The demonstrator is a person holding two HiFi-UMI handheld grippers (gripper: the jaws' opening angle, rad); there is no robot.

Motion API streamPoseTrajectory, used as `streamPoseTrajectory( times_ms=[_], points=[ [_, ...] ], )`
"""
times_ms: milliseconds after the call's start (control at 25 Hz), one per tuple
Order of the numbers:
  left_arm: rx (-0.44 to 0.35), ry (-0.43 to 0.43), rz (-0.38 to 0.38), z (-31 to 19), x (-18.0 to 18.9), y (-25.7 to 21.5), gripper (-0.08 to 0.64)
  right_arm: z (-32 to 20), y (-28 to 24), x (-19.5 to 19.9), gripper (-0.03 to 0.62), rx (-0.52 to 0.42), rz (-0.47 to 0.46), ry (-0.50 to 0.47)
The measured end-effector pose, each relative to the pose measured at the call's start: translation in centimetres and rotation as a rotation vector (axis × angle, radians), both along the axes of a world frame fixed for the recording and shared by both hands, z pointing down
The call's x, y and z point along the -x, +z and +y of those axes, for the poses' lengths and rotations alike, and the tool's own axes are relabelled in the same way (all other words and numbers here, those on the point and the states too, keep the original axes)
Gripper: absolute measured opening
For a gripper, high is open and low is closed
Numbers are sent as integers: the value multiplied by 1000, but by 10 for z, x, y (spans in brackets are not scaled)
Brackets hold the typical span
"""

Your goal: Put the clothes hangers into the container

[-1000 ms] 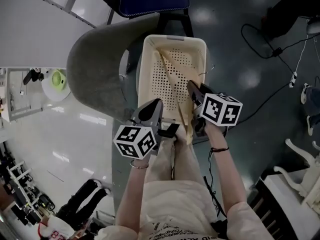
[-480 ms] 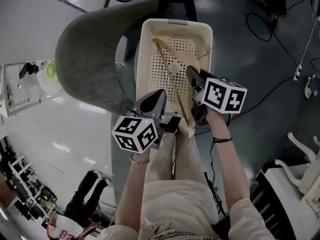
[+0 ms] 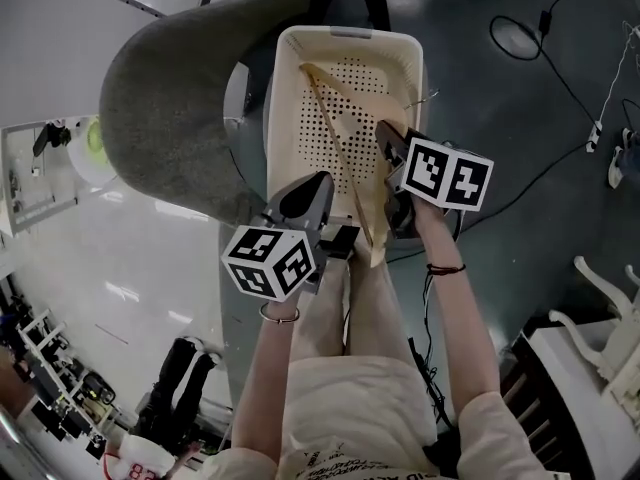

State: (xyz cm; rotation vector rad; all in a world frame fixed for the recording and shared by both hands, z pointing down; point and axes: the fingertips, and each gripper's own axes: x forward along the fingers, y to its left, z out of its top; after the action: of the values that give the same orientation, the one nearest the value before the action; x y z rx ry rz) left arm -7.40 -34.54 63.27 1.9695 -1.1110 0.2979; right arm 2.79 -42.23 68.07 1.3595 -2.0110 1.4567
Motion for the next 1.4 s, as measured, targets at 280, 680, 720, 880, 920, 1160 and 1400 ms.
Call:
streamPoseTrajectory(
  times_ms=[280,680,720,880,920,1160,1400],
  points=[
    [12,7,10,3,-8,5,26,3,8,-1,107,-6,142,-43],
    [12,13,12,5,-9,5,26,7,10,-3,212,-78,460,-91],
    [12,13,10,5,-8,5,26,8,10,-3,220,-86,477,-92],
    [8,13,10,7,-7,4,26,11,7,-3,252,-107,534,-99],
    [8,12,10,8,-7,3,26,13,6,-3,256,-110,545,-99],
    [6,9,17,11,-7,1,26,16,3,-5,285,-124,562,-88],
    [0,14,20,12,-7,-4,26,18,1,-7,285,-111,579,-82]
  ],
)
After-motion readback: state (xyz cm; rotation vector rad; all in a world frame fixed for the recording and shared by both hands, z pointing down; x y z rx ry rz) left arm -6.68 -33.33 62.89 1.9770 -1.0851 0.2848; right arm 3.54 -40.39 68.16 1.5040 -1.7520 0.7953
